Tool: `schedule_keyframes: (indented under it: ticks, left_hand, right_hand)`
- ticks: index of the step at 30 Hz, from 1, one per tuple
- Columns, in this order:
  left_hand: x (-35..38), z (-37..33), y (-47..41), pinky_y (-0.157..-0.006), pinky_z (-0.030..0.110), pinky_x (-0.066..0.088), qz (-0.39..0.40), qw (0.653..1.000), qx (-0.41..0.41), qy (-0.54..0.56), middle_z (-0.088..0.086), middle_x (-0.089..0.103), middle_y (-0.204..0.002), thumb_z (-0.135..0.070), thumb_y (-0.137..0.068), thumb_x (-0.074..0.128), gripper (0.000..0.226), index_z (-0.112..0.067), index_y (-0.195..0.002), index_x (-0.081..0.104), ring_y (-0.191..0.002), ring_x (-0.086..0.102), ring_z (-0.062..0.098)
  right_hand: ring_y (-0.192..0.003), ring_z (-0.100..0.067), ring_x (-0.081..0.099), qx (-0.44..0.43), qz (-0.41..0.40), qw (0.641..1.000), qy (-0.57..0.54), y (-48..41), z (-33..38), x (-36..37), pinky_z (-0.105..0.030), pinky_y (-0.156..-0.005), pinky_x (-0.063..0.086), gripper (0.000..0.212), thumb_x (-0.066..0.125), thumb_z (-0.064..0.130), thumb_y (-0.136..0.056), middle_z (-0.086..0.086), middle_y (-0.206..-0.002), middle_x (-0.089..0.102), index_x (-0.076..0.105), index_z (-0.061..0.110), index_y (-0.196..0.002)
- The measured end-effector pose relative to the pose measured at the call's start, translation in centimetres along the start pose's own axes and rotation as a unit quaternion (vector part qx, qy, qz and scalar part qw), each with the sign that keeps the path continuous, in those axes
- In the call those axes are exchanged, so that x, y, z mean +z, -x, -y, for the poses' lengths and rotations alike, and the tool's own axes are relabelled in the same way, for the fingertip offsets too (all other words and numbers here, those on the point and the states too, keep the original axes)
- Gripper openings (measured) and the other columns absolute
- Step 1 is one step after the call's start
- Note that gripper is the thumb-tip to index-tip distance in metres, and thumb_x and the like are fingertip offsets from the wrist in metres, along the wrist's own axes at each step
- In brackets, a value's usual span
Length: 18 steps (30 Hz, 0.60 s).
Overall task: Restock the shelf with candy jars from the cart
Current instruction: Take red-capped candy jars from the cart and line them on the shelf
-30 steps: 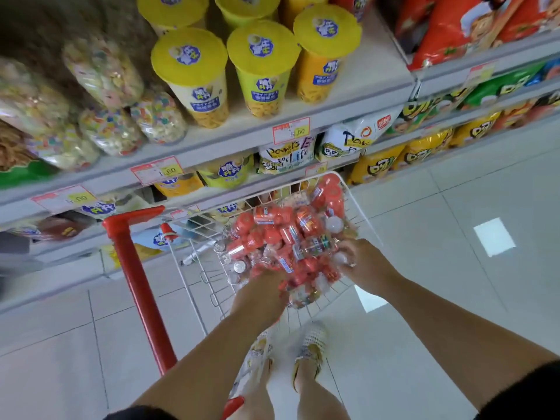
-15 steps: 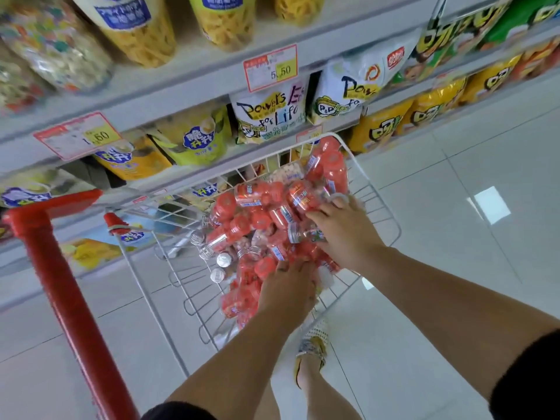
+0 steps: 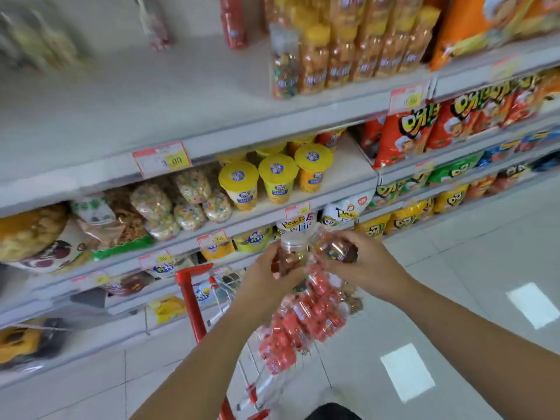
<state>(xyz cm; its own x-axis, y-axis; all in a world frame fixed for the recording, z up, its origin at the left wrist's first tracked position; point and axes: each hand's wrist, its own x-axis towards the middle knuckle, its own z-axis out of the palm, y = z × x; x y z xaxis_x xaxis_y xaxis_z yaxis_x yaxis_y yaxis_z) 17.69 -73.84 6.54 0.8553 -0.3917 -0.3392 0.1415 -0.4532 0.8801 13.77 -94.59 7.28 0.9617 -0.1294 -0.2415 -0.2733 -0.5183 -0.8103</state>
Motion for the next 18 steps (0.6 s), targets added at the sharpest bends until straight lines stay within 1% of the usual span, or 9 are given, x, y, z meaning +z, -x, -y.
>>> schedule_keyframes:
  ticks: [3, 5, 8, 10, 11, 12, 14, 16, 18]
  left_hand:
    - [-3.4, -4.1, 1.1, -0.074, 0.014, 0.049, -0.024, 0.999, 0.046, 0.008, -0.013, 0.069, -0.097, -0.044, -0.085, 0.072, 0.028, -0.032, -0.109, 0.060, -0.088, 0.065, 0.001]
    - [-5.6, -6.5, 1.3, -0.075, 0.015, 0.049, -0.039, 0.996, 0.084, -0.002, -0.016, 0.069, -0.096, -0.051, -0.083, 0.069, 0.036, -0.035, -0.115, 0.059, -0.087, 0.064, -0.004]
    - [-9.0, -9.4, 1.0, -0.070, 0.011, 0.046, -0.049, 0.989, 0.142, -0.018, -0.013, 0.068, -0.093, -0.047, -0.085, 0.070, 0.030, -0.035, -0.110, 0.058, -0.085, 0.064, -0.001]
    - [-11.4, -10.9, 0.4, -0.070, 0.009, 0.046, -0.044, 0.984, 0.172, -0.025, -0.010, 0.069, -0.097, -0.042, -0.087, 0.071, 0.032, -0.030, -0.113, 0.059, -0.087, 0.064, 0.000]
    - [-12.5, -11.4, -0.2, -0.071, 0.011, 0.047, -0.037, 0.982, 0.182, -0.025, -0.008, 0.069, -0.100, -0.041, -0.087, 0.072, 0.036, -0.027, -0.118, 0.059, -0.090, 0.066, 0.003]
    - [-13.8, -11.8, -0.8, -0.071, 0.011, 0.049, -0.029, 0.982, 0.189, -0.014, -0.003, 0.070, -0.103, -0.037, -0.087, 0.073, 0.040, -0.025, -0.121, 0.058, -0.092, 0.067, 0.007]
    - [-16.3, -12.1, -2.5, -0.075, 0.013, 0.051, -0.023, 0.980, 0.196, 0.009, 0.005, 0.069, -0.106, -0.027, -0.086, 0.076, 0.043, -0.023, -0.124, 0.056, -0.095, 0.067, 0.011]
    - [-18.6, -12.3, -4.4, -0.085, 0.022, 0.052, -0.028, 0.977, 0.209, 0.018, 0.003, 0.070, -0.107, -0.022, -0.082, 0.078, 0.046, -0.026, -0.122, 0.055, -0.101, 0.067, 0.012]
    - [-20.5, -12.7, -6.4, -0.087, 0.023, 0.051, -0.036, 0.973, 0.227, 0.005, -0.002, 0.069, -0.105, -0.019, -0.081, 0.078, 0.046, -0.028, -0.120, 0.054, -0.101, 0.066, 0.011]
  right_hand:
    - [-0.088, 0.006, 0.063, -0.024, -0.012, 0.999, -0.042, 0.8, 4.9, -1.9, -0.011, -0.070, 0.049, 0.037, 0.080, 0.033, -0.080, 0.019, -0.106, 0.065, 0.062, 0.040, -0.112]
    - [-0.091, 0.004, 0.062, -0.041, -0.040, 0.997, -0.055, 0.8, 7.9, -2.7, -0.015, -0.075, 0.051, 0.032, 0.079, 0.035, -0.081, 0.021, -0.104, 0.064, 0.061, 0.046, -0.105]
    - [-0.080, 0.002, 0.063, -0.062, -0.072, 0.992, -0.083, 0.2, 12.5, -3.1, -0.015, -0.068, 0.052, 0.026, 0.077, 0.025, -0.083, 0.022, -0.090, 0.062, 0.063, 0.038, -0.101]
    - [-0.083, -0.008, 0.065, -0.073, -0.095, 0.989, -0.086, -0.6, 15.2, -2.7, -0.027, -0.075, 0.056, 0.024, 0.077, 0.021, -0.083, 0.019, -0.088, 0.063, 0.063, 0.032, -0.100]
    - [-0.084, -0.012, 0.065, -0.073, -0.107, 0.988, -0.088, -1.2, 16.3, -2.3, -0.031, -0.077, 0.057, 0.025, 0.077, 0.020, -0.083, 0.011, -0.092, 0.065, 0.063, 0.028, -0.102]
    - [-0.082, -0.012, 0.065, -0.072, -0.121, 0.985, -0.097, -1.8, 17.4, -1.9, -0.028, -0.075, 0.057, 0.025, 0.077, 0.019, -0.083, 0.003, -0.095, 0.066, 0.063, 0.024, -0.104]
    - [-0.074, -0.004, 0.062, -0.074, -0.155, 0.978, -0.115, -3.6, 19.2, -0.5, -0.014, -0.063, 0.050, 0.025, 0.077, 0.015, -0.083, -0.004, -0.096, 0.067, 0.064, 0.017, -0.104]
    - [-0.070, 0.001, 0.059, -0.077, -0.202, 0.968, -0.125, -5.9, 20.5, 1.0, -0.007, -0.058, 0.044, 0.026, 0.079, 0.015, -0.081, 0.000, -0.095, 0.068, 0.065, 0.015, -0.103]
    - [-0.077, 0.000, 0.059, -0.083, -0.247, 0.958, -0.121, -8.4, 21.6, 2.3, -0.006, -0.061, 0.043, 0.027, 0.081, 0.018, -0.079, 0.007, -0.093, 0.067, 0.065, 0.018, -0.101]
